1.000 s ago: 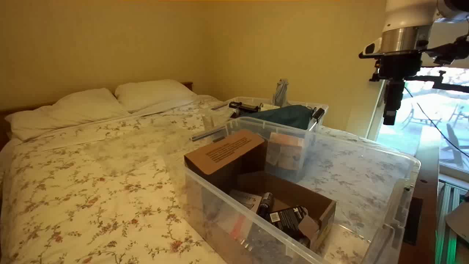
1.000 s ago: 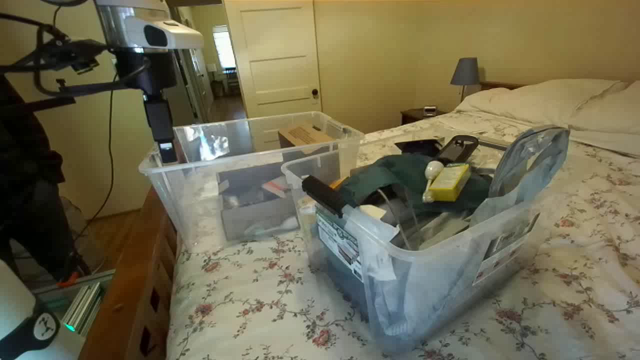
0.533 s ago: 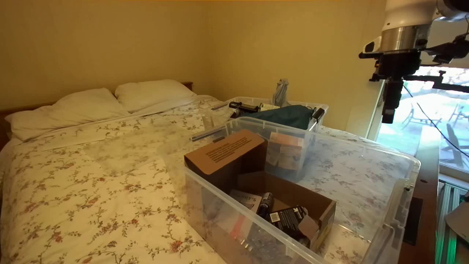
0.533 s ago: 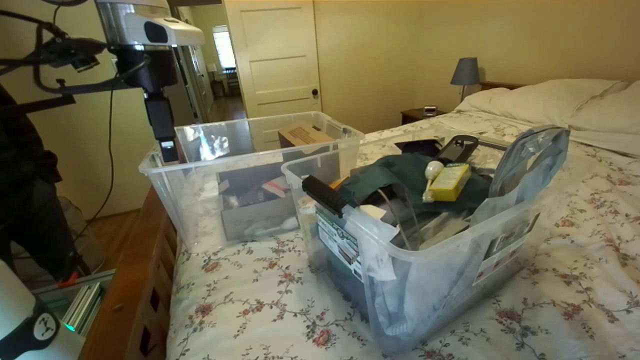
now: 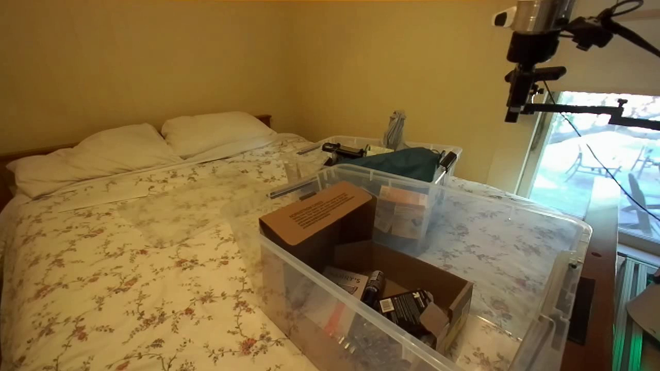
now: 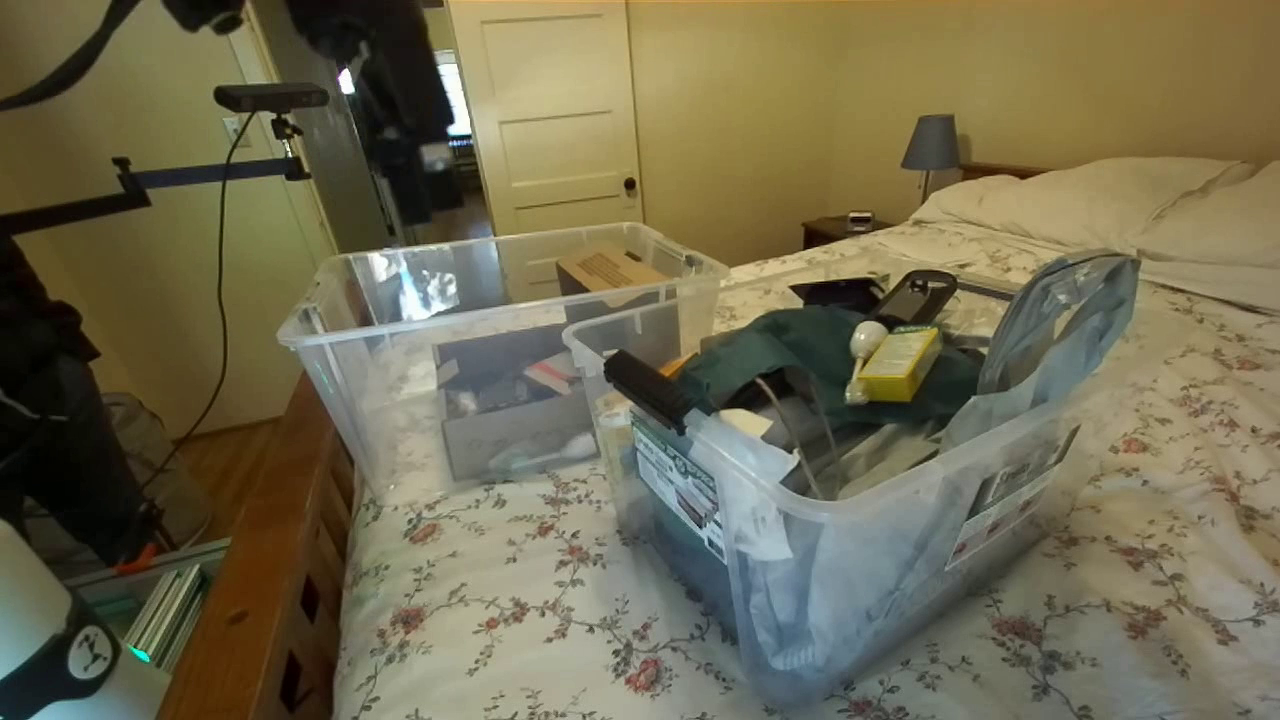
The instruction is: Move the black object, white object and yellow box to the container on the left.
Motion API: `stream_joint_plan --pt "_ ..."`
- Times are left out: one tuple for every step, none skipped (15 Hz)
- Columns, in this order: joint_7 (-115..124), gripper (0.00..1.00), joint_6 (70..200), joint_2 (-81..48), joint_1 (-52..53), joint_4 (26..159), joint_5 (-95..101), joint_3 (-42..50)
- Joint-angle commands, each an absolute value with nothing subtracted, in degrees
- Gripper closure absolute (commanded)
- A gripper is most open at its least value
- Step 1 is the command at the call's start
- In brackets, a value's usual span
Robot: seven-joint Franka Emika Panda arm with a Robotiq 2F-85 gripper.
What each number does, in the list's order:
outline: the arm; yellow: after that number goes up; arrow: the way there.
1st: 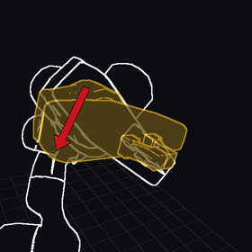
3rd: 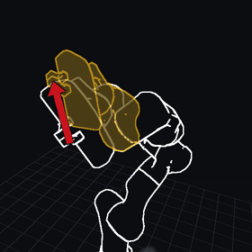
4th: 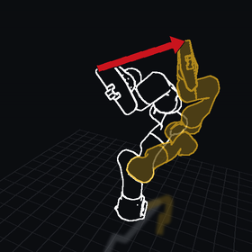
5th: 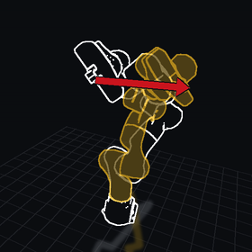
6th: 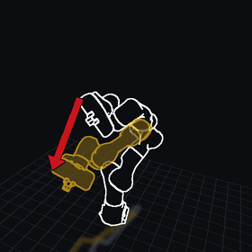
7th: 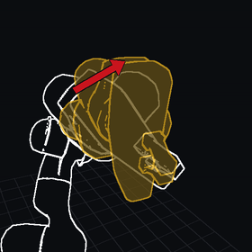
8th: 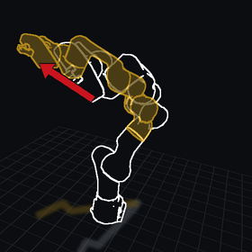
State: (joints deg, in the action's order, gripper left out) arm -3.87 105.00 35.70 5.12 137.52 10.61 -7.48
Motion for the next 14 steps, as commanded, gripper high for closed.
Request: stream_joint_plan --pt "-6.9 0.00 107.8 22.9 5.0 124.6 16.3 -8.2" --pt "-7.1 0.00 108.7 20.1 4.9 121.5 17.4 -8.4" --pt "-7.1 0.00 109.4 17.0 4.8 118.4 18.2 -8.5" --pt "-6.8 0.00 109.5 13.9 4.1 115.2 18.9 -9.1" --pt "-6.4 0.00 108.3 10.9 4.4 111.7 19.8 -8.9" --pt "-6.0 0.00 110.0 18.4 5.5 119.9 17.7 -7.9" --pt "-6.0 0.00 110.0 15.5 5.4 117.1 18.2 -8.0" --pt "-6.0 0.00 109.9 13.3 5.3 115.1 18.4 -7.9" --pt "-6.0 0.00 109.9 11.9 5.3 113.9 18.5 -7.9" --pt "-6.0 0.00 109.8 11.2 5.2 113.3 18.5 -7.9" --pt "-6.0 0.00 109.8 10.9 5.2 113.0 18.5 -7.9" --pt "-6.0 0.00 109.6 10.9 5.2 112.9 18.5 -7.9" --pt "-6.0 0.00 109.5 11.0 5.2 112.8 18.5 -7.9" --pt "-6.0 0.00 109.5 11.0 5.2 112.7 18.5 -7.9"
